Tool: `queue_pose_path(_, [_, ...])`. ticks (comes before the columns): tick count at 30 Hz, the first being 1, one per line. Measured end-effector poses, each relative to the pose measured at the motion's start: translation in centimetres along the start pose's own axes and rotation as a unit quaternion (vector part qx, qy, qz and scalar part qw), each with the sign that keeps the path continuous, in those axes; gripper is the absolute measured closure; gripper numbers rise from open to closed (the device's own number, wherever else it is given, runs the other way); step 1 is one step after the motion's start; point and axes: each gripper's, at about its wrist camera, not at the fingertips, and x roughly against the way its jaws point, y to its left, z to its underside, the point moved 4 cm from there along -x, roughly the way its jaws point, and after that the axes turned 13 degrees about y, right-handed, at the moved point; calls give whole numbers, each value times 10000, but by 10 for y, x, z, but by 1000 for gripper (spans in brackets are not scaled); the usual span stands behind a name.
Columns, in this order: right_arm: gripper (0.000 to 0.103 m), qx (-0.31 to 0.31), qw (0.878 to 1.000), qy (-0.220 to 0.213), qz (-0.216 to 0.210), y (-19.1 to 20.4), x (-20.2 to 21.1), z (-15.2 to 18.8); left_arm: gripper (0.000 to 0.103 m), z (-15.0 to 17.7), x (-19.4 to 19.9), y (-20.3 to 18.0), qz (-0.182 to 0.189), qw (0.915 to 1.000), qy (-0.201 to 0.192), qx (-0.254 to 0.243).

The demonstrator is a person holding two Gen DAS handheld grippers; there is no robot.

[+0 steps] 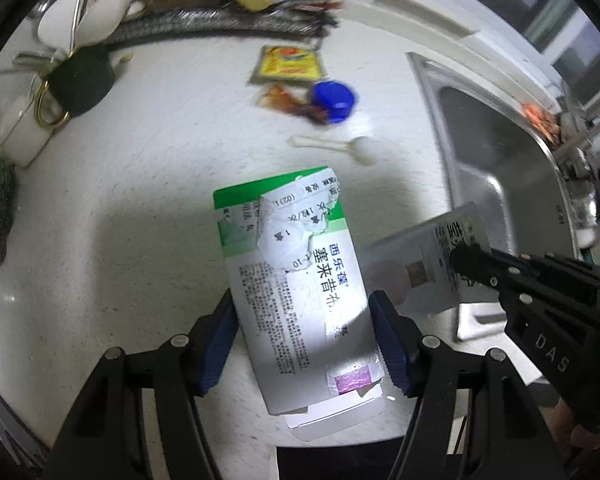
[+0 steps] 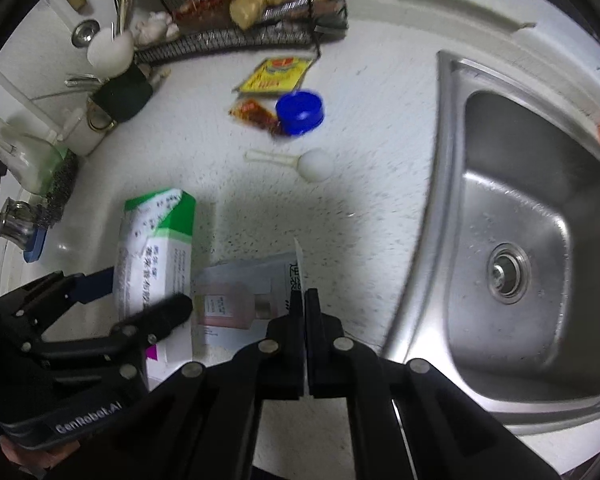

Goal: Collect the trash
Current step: 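Grasp the clear medicine packet with the right tool while the left tool holds the box, then carry the medicine box and packet down over the red bin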

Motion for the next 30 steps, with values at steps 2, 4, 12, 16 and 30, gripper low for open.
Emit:
queue_pose_path(2, [102,-22,9999,-129,22,-7,12,5,40,5,11,-13,31,9999,-112,-117])
queue_pose_path(4, [102,-55,9997,-249,24,-14,23,8,40,6,20,-23,32,9996,-200,-210])
queue_pose_path(12, [102,-222,9964,-804,138,-34,75,46,40,32,51,-73,-72,9968,-526,-599])
queue_pose_path(16, [102,-353,9939,-1034,163,-48,97,75,40,49,63,-102,-101,9940,-688,-850])
queue_pose_path(30, [102,-1011,9848,-1363,369,-92,131,211,40,153,64,-207,-144,9849,-771,-1541])
